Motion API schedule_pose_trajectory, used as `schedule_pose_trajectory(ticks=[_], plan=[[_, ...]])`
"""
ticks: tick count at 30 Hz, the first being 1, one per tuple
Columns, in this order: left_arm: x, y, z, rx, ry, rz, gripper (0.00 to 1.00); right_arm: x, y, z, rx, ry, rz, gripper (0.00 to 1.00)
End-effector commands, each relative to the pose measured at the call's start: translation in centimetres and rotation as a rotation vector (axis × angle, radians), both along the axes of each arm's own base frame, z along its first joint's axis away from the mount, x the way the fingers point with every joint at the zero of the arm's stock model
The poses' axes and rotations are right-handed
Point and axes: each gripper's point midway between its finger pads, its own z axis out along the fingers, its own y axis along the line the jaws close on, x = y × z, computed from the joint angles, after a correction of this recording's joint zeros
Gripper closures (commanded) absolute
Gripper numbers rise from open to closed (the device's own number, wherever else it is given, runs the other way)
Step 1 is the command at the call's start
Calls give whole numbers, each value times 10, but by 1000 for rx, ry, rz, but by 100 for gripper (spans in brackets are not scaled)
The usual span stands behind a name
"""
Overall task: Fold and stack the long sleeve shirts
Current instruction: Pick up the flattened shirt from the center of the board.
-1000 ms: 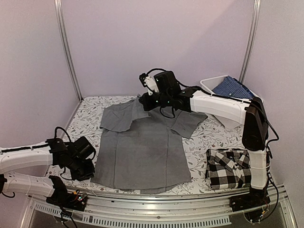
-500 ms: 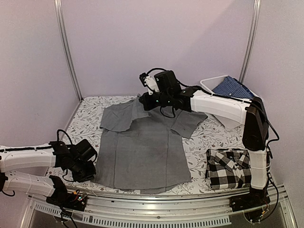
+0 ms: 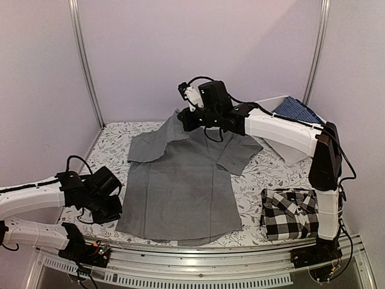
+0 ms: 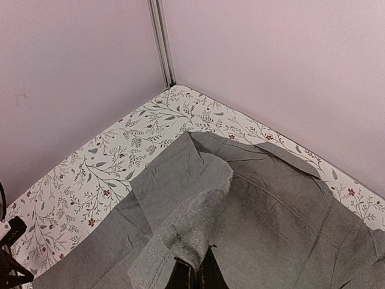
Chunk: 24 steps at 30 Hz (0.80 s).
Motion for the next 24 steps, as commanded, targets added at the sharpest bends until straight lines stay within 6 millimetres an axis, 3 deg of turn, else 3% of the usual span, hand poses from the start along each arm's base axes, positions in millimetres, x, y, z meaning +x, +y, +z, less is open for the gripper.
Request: schedule_pose_trajectory(ticks=[1, 5, 7, 12, 14, 24], plan=[[17, -11, 36, -5, -91, -71, 100, 14, -26, 65, 44, -120, -70, 100], [18, -11, 41, 18, -86, -93, 100, 20, -38, 79, 47, -154, -96, 100], [13, -4, 32, 44, -56, -73, 99, 20, -39, 82, 53, -152, -91, 100], [-1, -3, -5, -14, 21, -31, 82, 14, -32, 72, 67, -105, -49, 100], [-1, -2, -15, -23, 31, -15, 80, 11, -29, 68, 72, -89, -35, 100], [-1, 6, -36, 60, 71, -23, 70, 5, -25, 63, 85, -64, 2, 100]])
